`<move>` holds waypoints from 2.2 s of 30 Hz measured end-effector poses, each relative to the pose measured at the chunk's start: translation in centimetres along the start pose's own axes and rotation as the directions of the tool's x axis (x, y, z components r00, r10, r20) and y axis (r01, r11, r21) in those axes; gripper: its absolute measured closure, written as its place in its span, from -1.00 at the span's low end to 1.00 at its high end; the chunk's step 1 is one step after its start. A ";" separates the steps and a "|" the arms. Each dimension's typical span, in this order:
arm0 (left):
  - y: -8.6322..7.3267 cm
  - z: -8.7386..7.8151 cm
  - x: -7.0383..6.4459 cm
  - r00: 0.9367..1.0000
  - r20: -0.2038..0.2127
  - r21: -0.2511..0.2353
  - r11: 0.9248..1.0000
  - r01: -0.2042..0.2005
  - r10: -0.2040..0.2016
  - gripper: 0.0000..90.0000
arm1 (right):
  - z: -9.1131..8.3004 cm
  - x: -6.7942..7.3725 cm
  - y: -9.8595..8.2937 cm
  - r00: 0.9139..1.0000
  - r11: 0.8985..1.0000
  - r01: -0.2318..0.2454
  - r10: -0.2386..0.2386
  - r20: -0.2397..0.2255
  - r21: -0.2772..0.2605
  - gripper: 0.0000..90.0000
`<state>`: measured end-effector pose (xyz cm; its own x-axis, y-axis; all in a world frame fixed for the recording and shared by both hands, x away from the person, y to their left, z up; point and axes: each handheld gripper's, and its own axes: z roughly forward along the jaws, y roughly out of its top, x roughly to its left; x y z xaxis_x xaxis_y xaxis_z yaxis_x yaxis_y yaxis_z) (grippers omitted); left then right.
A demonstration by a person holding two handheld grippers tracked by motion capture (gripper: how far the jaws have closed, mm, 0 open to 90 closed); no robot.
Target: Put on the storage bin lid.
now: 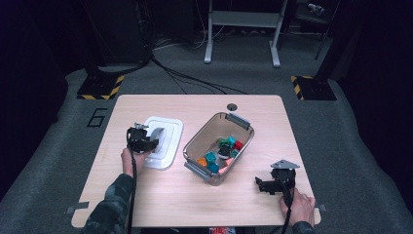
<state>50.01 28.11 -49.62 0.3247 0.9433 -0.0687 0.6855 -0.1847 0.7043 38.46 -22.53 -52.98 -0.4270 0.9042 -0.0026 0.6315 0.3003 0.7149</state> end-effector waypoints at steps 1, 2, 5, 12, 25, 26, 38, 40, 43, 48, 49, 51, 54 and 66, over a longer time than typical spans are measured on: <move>0.0 0.0 -0.1 1.000 -0.011 0.002 1.000 -0.001 0.001 0.36 | 0.0 0.0 0.0 1.000 1.000 0.000 0.000 0.000 0.000 -1.00; 0.0 0.0 0.0 1.000 -0.006 -0.002 1.000 -0.001 0.001 0.39 | 0.0 0.0 0.0 1.000 1.000 0.000 0.000 0.003 -0.001 -1.00; -0.1 -0.2 0.2 1.000 0.002 -0.006 1.000 0.025 -0.025 0.44 | 0.0 0.0 0.0 1.000 1.000 0.000 0.000 0.000 0.000 -1.00; 0.0 -1.3 0.6 1.000 -0.003 -0.021 1.000 0.005 -0.006 0.49 | 0.0 0.0 0.0 1.000 1.000 0.001 -0.001 0.002 0.000 -1.00; 0.3 -4.0 0.3 1.000 -0.003 -0.075 0.997 -0.017 0.017 0.49 | 0.0 0.0 0.0 1.000 1.000 -0.001 0.001 0.003 -0.001 -1.00; 0.4 -4.3 0.3 1.000 0.007 -0.072 0.997 -0.020 0.020 0.49 | 0.0 0.0 0.0 1.000 1.000 0.000 0.000 -0.001 -0.002 -1.00; 2.4 -7.2 0.0 0.999 0.018 -0.105 0.994 -0.043 0.045 0.49 | 0.0 0.0 0.0 1.000 1.000 0.001 -0.001 0.001 -0.002 -1.00; 3.0 -7.8 -0.3 0.998 0.026 -0.112 0.992 -0.055 0.058 0.49 | 0.0 0.0 0.0 1.000 1.000 0.000 0.000 -0.001 -0.003 -1.00; 3.4 -8.4 -0.5 0.997 0.034 -0.110 0.992 -0.066 0.070 0.49 | 0.0 0.0 0.0 1.000 1.000 0.001 -0.001 0.001 -0.003 -1.00; 5.0 -9.9 -1.4 0.995 0.046 -0.132 0.988 -0.086 0.093 0.49 | 0.0 0.0 0.0 1.000 1.000 0.001 -0.001 -0.001 -0.003 -1.00; 5.2 -10.1 -1.6 0.994 0.050 -0.134 0.987 -0.089 0.096 0.49 | 0.0 0.0 0.0 1.000 1.000 0.001 -0.001 0.001 -0.003 -1.00; 5.7 -10.5 -2.0 0.993 0.055 -0.139 0.986 -0.096 0.104 0.49 | 0.0 0.0 0.0 1.000 1.000 0.001 -0.001 0.001 -0.003 -1.00; 6.2 -10.8 -2.4 0.993 0.057 -0.148 0.984 -0.098 0.108 0.49 | 0.0 0.0 0.0 1.000 1.000 0.000 0.000 -0.001 -0.003 -1.00; 9.0 -12.9 -5.0 0.985 0.093 -0.182 0.975 -0.126 0.144 0.49 | 0.0 0.0 0.0 1.000 1.000 0.003 -0.003 0.001 -0.003 -1.00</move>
<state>46.11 25.28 -33.78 0.4793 0.8771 -0.0313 0.5089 -0.2486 0.8241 38.49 -22.56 -53.00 -0.4280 0.9037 -0.0054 0.6285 0.3020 0.7168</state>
